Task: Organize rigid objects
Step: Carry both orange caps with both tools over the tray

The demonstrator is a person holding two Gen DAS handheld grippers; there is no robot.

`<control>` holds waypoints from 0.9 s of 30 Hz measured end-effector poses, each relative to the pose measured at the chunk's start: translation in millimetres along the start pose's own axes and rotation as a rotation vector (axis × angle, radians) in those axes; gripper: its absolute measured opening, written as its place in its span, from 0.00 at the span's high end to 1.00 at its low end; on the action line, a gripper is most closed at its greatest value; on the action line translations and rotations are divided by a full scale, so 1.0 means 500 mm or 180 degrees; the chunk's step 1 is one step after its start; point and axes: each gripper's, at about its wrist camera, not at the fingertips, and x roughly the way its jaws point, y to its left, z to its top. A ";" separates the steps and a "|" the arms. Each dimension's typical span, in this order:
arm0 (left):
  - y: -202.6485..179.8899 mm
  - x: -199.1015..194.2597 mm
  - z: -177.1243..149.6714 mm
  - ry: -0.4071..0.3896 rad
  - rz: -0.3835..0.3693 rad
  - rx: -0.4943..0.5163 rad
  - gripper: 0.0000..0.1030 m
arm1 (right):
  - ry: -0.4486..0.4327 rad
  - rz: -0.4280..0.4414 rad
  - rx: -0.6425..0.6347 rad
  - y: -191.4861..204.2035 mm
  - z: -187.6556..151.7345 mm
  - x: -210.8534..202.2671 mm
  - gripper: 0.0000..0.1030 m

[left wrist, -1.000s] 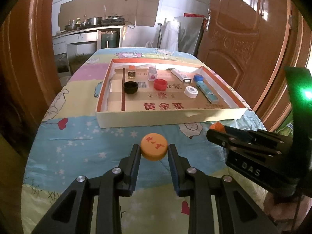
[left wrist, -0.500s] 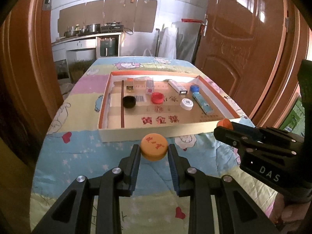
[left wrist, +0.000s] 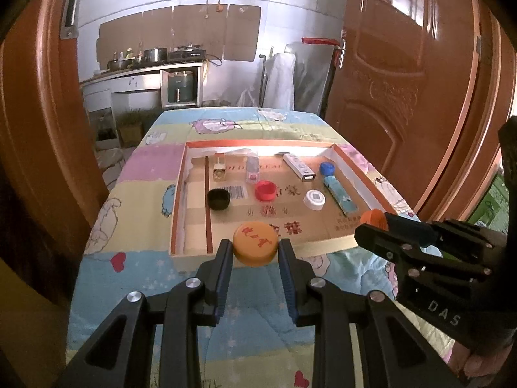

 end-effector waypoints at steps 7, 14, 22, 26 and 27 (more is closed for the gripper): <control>-0.003 0.016 0.027 -0.0011 -0.0005 -0.0006 0.71 | -0.0018 -0.0022 -0.0030 -0.006 0.026 0.007 0.71; -0.009 0.030 0.054 -0.0031 0.0001 0.0006 0.71 | -0.0003 -0.0050 -0.0028 -0.021 0.043 0.026 0.71; -0.015 0.060 0.077 0.0006 0.0011 0.0022 0.71 | 0.0013 -0.0070 -0.0001 -0.040 0.059 0.046 0.71; -0.010 0.081 0.082 0.0058 0.0021 0.0004 0.71 | 0.0032 -0.0077 0.0023 -0.054 0.065 0.059 0.71; -0.008 0.085 0.082 0.0071 0.0026 0.0006 0.71 | 0.0044 -0.0082 0.0028 -0.056 0.065 0.063 0.71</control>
